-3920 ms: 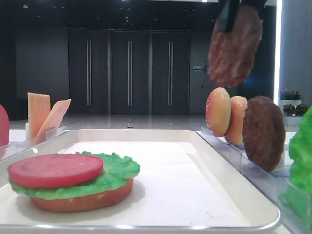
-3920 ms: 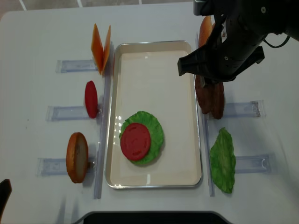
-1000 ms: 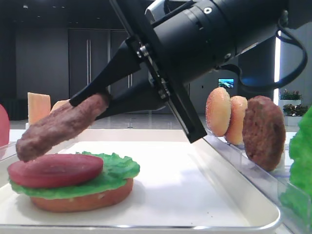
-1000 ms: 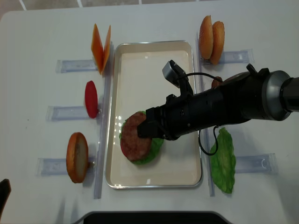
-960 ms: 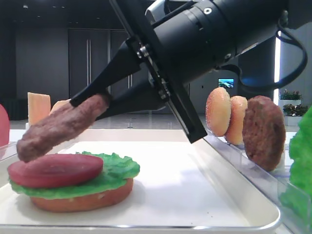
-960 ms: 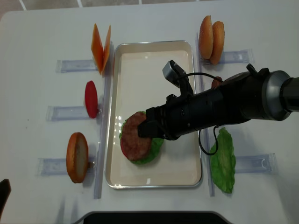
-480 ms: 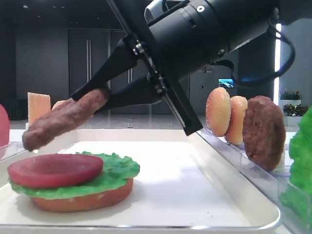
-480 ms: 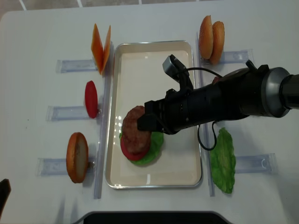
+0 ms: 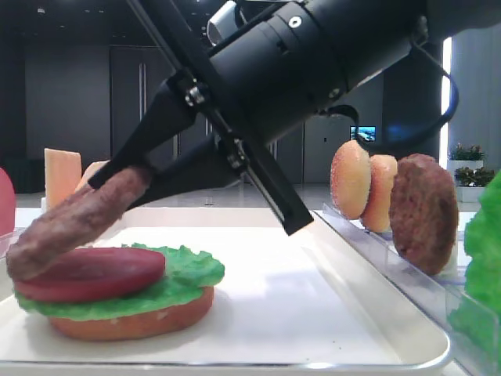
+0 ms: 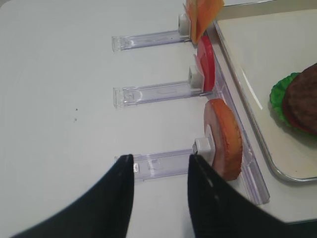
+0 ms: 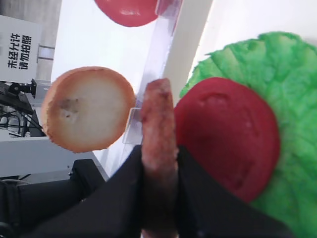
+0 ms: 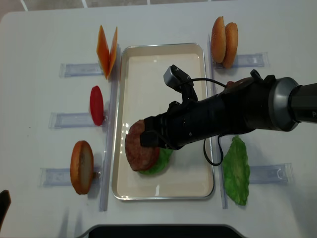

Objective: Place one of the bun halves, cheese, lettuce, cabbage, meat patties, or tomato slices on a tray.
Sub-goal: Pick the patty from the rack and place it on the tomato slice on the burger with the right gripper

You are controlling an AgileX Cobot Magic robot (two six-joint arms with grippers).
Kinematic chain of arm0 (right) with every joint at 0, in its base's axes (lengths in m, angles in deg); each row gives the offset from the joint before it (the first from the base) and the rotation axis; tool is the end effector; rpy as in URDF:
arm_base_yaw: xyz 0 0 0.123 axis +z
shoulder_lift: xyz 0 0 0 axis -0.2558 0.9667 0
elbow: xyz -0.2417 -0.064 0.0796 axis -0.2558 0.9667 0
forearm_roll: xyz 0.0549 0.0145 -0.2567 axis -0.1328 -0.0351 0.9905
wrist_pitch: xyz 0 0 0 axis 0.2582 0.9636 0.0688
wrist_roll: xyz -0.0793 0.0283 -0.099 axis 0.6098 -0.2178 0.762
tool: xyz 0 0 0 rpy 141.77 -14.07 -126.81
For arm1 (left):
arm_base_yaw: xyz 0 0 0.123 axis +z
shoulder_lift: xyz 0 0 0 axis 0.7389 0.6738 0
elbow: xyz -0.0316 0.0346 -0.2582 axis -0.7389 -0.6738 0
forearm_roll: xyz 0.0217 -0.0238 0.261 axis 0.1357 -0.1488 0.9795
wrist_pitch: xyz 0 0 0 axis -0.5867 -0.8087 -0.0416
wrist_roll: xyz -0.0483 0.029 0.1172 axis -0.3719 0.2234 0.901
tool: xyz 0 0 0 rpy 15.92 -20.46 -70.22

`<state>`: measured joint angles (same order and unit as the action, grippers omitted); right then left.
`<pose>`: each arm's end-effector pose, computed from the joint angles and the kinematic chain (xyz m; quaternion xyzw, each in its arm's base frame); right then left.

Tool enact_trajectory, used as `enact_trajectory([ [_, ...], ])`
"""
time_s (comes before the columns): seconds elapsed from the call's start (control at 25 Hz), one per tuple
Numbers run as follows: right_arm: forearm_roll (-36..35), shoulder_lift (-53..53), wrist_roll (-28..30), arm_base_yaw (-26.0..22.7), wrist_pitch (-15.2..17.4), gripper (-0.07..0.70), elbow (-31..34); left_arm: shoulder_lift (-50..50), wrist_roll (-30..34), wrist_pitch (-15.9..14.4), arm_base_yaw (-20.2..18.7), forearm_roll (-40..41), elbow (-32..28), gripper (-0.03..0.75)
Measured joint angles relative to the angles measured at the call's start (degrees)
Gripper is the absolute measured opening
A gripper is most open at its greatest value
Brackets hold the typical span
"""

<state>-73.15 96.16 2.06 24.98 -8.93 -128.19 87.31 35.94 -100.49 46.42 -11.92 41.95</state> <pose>0.2342 0.2968 0.1089 -0.1123 0.8624 0.4805 0.1127 0.0602 -0.0013 0.2521 0.0480 0.8668 0.0168 0.4961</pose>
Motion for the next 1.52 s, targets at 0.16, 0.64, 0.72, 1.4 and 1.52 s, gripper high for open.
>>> enact_trajectory([
  [0.16, -0.10, 1.64, 0.00, -0.46, 1.21, 0.111, 0.00, 0.00, 0.00, 0.00, 0.00, 0.00, 0.00, 0.282],
  [0.64, -0.28, 2.65, 0.00, -0.46, 3.85, 0.111, -0.41, 0.00, 0.00, 0.00, 0.00, 0.00, 0.00, 0.282],
  [0.72, -0.28, 2.71, 0.00, -0.46, 3.97, 0.111, -0.41, 0.00, 0.00, 0.00, 0.00, 0.00, 0.00, 0.282],
  [1.4, -0.10, 2.71, 0.15, -3.15, 6.67, 0.111, -2.13, 0.00, 0.00, 0.00, 0.00, 0.00, 0.00, 0.282],
  [1.52, -0.10, 2.71, 0.20, -3.15, 5.19, 0.111, -2.19, 0.00, -0.13, 0.00, 0.00, 0.00, 0.00, 0.282],
])
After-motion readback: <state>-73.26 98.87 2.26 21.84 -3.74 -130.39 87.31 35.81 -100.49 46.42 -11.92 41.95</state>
